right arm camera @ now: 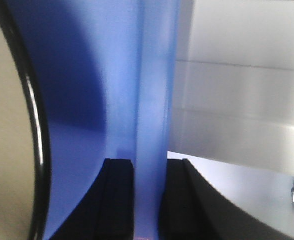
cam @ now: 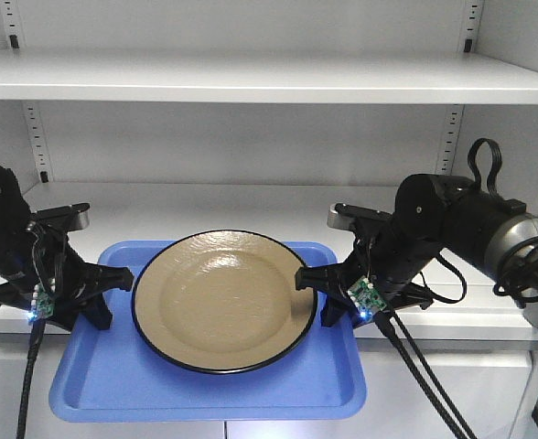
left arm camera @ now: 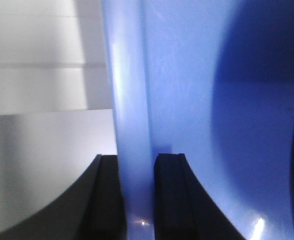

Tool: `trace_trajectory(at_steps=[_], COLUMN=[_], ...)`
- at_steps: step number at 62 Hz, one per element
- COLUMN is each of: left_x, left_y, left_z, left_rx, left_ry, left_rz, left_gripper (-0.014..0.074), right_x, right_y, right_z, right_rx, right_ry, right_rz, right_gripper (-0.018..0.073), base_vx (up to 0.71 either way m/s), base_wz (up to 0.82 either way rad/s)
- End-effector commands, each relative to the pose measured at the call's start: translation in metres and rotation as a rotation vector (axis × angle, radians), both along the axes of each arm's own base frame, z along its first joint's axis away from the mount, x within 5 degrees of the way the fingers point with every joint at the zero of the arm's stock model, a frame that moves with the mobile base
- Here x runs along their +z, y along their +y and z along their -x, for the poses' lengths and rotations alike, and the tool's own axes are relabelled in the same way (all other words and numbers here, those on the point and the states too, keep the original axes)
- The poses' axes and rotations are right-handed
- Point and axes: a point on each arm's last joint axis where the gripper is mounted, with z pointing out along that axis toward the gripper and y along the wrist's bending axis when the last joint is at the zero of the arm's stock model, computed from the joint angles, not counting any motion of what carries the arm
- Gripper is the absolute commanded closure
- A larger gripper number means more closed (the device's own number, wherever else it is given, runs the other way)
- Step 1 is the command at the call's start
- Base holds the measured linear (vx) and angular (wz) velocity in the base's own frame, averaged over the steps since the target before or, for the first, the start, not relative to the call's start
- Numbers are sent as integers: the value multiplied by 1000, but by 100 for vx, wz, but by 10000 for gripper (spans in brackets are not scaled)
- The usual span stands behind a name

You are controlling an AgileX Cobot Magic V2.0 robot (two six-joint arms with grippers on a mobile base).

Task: Place disk in tray to left cabinet
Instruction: 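Raise the held tray with both grippers above the lower shelf, then push the tray with both grippers farther onto the shelf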

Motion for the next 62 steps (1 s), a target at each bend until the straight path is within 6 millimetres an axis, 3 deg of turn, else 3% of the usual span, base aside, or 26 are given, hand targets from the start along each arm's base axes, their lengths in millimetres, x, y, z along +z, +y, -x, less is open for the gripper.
trace_trajectory(at_steps=[1,62], left_x=[38,38], left_y=[-2,-2], left_z=[8,8], left_rx=[4,-1], left_ry=[-126,-128], left_rz=[41,39], left_gripper=[597,597], right_x=[37,37], right_y=[-5,-5], right_z=[5,6], right_rx=[-9,-7], right_ry=[-117,-110], right_rz=[-36,-33], right_gripper=[563,563], base_vx=[0,2], base_wz=[0,0])
